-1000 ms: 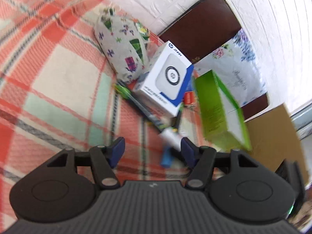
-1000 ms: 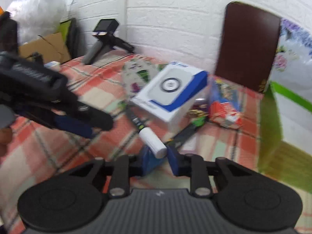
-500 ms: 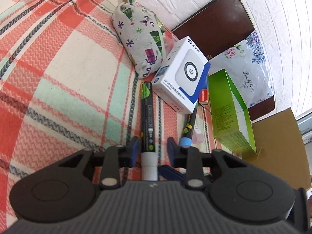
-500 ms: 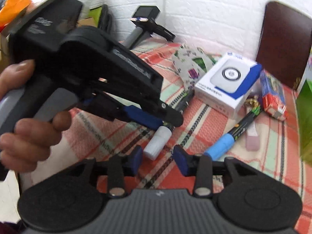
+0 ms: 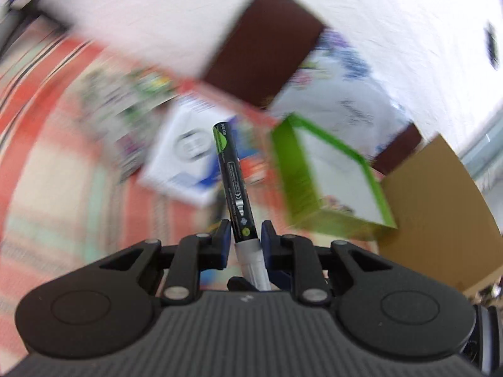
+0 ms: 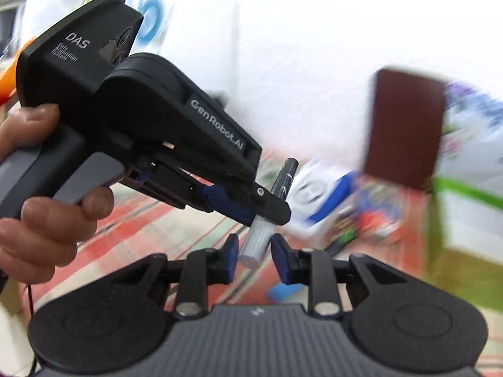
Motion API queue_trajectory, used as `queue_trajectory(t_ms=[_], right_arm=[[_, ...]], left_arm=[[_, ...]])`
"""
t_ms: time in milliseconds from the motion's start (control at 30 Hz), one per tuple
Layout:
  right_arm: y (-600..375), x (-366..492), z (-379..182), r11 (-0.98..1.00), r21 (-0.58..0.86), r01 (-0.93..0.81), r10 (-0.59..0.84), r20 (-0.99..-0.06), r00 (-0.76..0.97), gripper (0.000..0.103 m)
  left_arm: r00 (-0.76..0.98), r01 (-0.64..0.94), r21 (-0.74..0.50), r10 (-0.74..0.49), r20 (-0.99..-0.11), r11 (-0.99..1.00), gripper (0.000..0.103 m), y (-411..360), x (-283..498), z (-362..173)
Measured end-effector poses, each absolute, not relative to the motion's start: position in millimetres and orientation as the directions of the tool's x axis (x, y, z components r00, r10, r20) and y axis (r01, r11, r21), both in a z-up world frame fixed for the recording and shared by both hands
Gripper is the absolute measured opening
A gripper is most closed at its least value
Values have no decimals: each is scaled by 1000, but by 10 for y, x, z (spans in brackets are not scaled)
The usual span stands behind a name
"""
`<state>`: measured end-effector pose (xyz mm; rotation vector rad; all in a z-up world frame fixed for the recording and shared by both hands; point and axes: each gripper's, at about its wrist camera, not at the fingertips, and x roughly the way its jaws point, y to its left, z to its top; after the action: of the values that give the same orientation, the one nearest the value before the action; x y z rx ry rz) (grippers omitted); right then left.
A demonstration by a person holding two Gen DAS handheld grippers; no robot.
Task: Organize objects
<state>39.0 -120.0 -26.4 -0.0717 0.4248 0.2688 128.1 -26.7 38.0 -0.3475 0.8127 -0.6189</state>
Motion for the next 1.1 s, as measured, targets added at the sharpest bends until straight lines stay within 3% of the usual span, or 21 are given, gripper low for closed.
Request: queue_trajectory(t_ms=[167,400,467,600,767,967,1100], right_arm=[[-1929,534,-166,995,40,-94,102,-341,934,24],[-2906,994,-365,989,123,81,-25,-404,914,26],[-3136,1082,-426,981,131,140,-69,-440,895,34],[-3293,973,-528,968,193,161,-72,-399,914,33],[-3206,596,-493,963,209,172,-89,-356,930,41],[-3057,505,-564,948,288,136,8,-448,894,42],[-2829,490,-659,939,330,93,96,-512,854,42]], left_arm=[[463,537,-446,-693,-553,716,22,-1224,1493,564],[422,610,-349,-664,-617,712,23,-2305,1880,299],[480,593,-264,-597,-643,761,23,-2447,1938,227],[475,586,-268,-593,-651,764,26,-2353,1904,164],[493,589,-250,-587,-642,768,30,-2147,1680,199],[527,583,-238,-584,-618,777,35,-1632,1310,261],[565,501,-213,-504,-653,839,36,-1096,1184,138]])
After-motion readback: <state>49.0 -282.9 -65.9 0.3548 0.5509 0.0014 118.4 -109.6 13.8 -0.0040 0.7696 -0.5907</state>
